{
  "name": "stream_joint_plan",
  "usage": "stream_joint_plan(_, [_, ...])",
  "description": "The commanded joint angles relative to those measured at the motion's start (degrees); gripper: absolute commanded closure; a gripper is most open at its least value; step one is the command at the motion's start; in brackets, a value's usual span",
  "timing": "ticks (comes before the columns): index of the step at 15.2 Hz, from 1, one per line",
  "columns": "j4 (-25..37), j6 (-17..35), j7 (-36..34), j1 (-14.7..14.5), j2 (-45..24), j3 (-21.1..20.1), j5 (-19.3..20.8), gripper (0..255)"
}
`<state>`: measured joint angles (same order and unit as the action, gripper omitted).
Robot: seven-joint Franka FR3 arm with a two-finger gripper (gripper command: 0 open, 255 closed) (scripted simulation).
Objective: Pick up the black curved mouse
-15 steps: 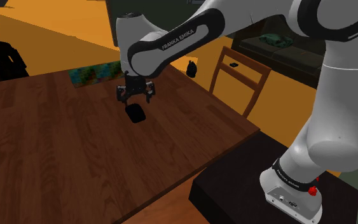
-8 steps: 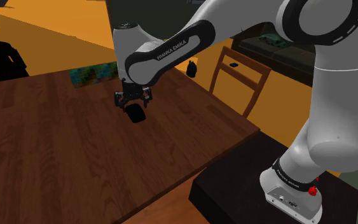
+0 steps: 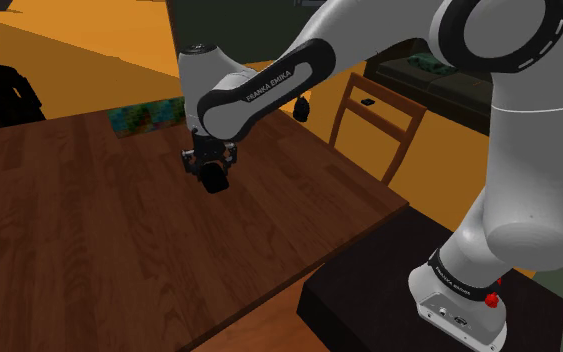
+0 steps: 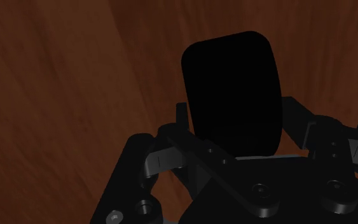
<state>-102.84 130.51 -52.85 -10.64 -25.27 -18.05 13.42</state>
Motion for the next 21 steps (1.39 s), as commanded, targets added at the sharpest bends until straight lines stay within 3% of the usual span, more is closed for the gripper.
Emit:
stream_joint_plan(1, [-0.01,0.02,-0.01,0.00,-0.03,0.02,0.01,255])
stream_joint_plan(5, [-0.13,0.11,0.04,0.06,0.00,0.03,0.00,255])
stream_joint_plan(21, [4.48,-9.38,2.12,0.78,5.21,-1.24,-2.72,255])
